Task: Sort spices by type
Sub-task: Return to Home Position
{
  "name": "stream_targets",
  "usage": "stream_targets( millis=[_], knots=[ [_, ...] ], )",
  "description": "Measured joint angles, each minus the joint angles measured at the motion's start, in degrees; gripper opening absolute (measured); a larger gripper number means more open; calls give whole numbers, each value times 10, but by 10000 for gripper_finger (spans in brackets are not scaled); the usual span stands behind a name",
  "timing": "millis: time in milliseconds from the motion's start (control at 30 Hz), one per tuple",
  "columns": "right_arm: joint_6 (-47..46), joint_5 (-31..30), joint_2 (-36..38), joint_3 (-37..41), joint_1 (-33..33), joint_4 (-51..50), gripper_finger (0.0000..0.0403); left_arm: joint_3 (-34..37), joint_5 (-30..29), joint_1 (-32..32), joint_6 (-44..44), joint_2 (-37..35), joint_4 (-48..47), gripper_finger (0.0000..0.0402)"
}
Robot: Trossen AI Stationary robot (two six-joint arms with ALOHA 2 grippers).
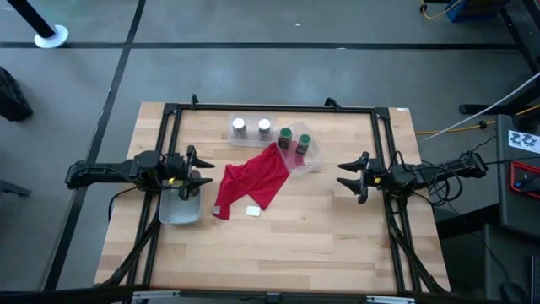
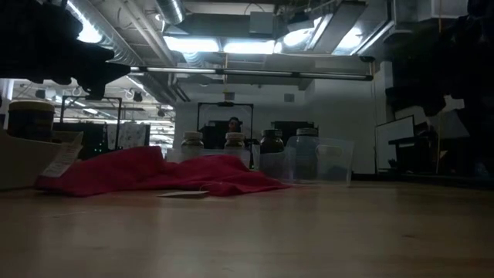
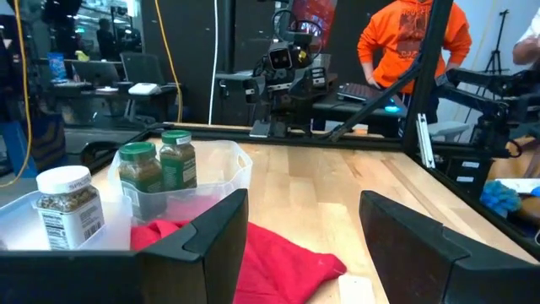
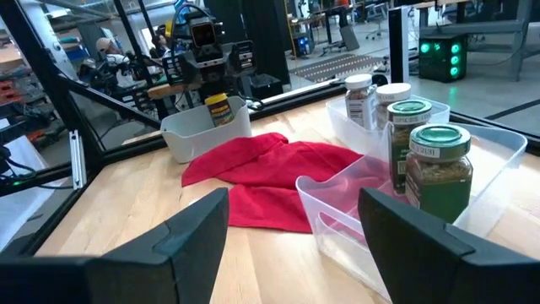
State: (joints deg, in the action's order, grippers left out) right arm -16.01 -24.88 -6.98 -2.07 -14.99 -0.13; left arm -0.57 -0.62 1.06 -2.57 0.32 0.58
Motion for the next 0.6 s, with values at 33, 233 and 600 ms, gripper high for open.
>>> stream_targets(
  millis=[33,233,600],
  knots=[
    [0,0,0,0,0,0,264,0,0,0,0,0,0,212],
    [0,0,0,0,0,1,264,0,0,0,0,0,0,212],
    [0,0,20,0,0,2,264,0,0,0,0,0,0,212]
  ],
)
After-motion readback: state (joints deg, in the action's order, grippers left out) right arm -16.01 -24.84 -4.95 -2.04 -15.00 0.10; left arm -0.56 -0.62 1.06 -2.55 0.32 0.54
